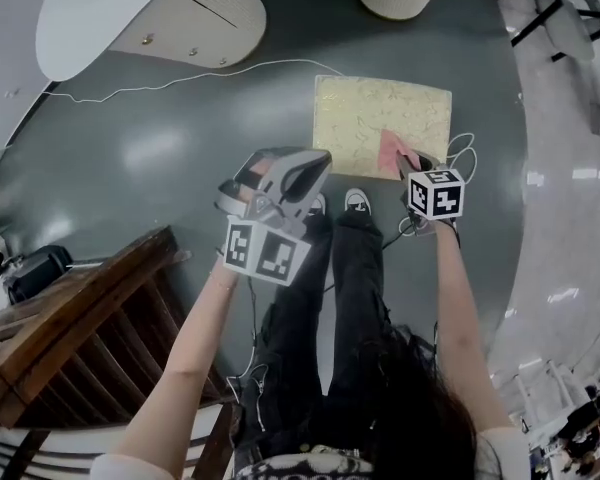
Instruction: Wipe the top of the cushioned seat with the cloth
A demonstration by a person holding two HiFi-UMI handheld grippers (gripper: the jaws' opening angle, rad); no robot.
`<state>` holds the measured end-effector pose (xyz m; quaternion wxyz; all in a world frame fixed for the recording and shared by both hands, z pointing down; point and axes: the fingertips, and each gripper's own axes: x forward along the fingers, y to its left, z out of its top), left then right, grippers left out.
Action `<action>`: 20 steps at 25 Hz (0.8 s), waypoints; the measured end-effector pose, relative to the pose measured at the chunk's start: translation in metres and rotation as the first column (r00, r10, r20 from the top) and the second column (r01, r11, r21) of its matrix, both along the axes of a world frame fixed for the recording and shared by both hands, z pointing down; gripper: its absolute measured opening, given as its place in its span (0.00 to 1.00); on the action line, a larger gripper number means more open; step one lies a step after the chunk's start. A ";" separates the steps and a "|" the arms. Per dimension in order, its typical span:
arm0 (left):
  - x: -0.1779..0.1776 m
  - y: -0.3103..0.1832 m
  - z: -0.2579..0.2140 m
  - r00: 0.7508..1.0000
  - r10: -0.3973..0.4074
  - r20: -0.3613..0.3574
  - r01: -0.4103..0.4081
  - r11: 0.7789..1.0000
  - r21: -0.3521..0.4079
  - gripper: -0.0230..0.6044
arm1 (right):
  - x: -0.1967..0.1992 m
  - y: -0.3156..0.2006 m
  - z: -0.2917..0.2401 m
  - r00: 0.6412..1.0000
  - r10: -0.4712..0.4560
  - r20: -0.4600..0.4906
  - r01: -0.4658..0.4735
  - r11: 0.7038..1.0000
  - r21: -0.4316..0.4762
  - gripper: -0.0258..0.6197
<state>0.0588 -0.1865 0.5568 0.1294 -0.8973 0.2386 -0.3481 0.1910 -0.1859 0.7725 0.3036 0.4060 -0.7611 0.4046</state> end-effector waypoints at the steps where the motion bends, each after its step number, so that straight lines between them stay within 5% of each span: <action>1: -0.006 0.001 0.000 1.000 -0.013 0.000 0.013 1.000 0.000 0.05 | -0.017 0.001 0.000 1.000 -0.025 0.011 0.025 1.000 0.000 0.06; 11: -0.060 0.027 0.009 0.995 -0.099 0.006 0.099 0.995 -0.017 0.05 | -0.154 0.020 0.018 0.969 -0.232 0.080 0.236 0.971 -0.031 0.06; 20: -0.087 0.043 0.013 0.993 -0.120 0.009 0.120 0.992 -0.033 0.05 | -0.173 0.035 0.048 0.966 -0.257 0.031 0.259 0.960 -0.102 0.06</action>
